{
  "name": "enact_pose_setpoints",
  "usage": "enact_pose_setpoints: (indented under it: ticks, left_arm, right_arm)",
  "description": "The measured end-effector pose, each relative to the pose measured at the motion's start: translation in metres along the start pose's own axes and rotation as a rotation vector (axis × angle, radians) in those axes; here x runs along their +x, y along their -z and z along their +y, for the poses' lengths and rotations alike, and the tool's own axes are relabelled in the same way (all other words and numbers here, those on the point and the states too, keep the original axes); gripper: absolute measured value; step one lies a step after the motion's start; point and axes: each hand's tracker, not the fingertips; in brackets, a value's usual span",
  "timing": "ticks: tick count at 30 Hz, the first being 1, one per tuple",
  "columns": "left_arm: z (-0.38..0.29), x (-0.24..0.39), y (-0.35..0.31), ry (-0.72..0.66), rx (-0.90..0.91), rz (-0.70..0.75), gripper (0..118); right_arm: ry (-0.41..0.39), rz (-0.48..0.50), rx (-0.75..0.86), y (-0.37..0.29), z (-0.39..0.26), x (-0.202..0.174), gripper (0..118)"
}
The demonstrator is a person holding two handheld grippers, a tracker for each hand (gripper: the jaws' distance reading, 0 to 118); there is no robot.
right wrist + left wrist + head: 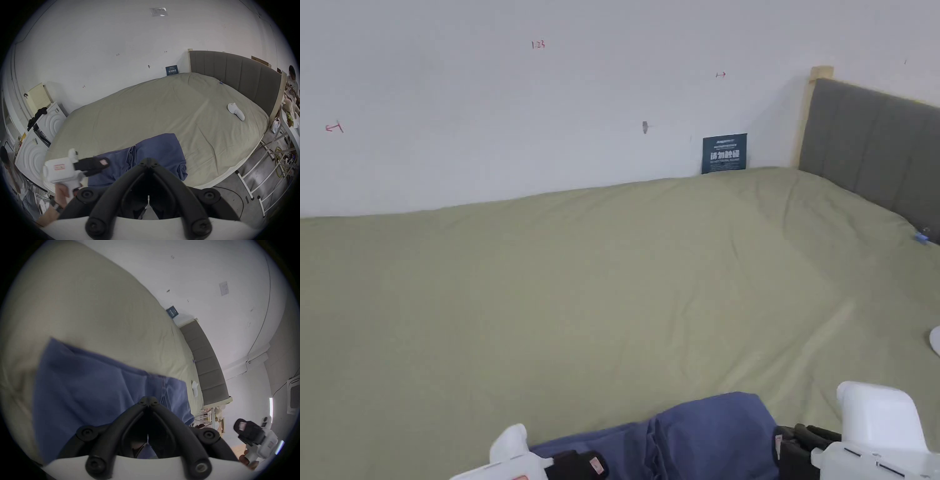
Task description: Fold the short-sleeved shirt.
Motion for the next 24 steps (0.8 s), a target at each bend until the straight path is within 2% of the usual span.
enact_pose_setpoints:
  ticks: [4,7,11,14,17,21,24]
  left_arm:
    - [-0.033,0.013,0.042,-0.002,-0.094,-0.013,0]
    - [-0.061,0.029,0.057,0.051,-0.137,-0.029,0]
    - [-0.073,0.027,0.060,0.011,-0.196,-0.039,0]
    - [-0.056,0.026,0.029,-0.012,-0.166,-0.045,0]
    - [-0.023,0.029,-0.027,0.090,-0.064,-0.047,0]
    - [0.011,0.015,-0.101,0.318,0.036,0.182,0]
    - [0.021,-0.011,-0.126,0.339,-0.002,0.266,2]
  right_arm:
    - [-0.011,-0.009,0.021,-0.012,0.002,0.002,1]
    - [-0.009,-0.023,0.035,-0.017,0.005,0.004,1]
    - [-0.012,-0.032,0.038,-0.014,0.009,0.003,1]
    - [-0.014,-0.021,0.045,-0.012,0.010,0.000,1]
    - [-0.040,-0.010,0.032,-0.005,0.012,-0.008,1]
    - [-0.058,0.015,0.023,0.002,0.010,-0.018,1]
    - [-0.065,0.034,0.011,0.009,0.009,-0.024,1]
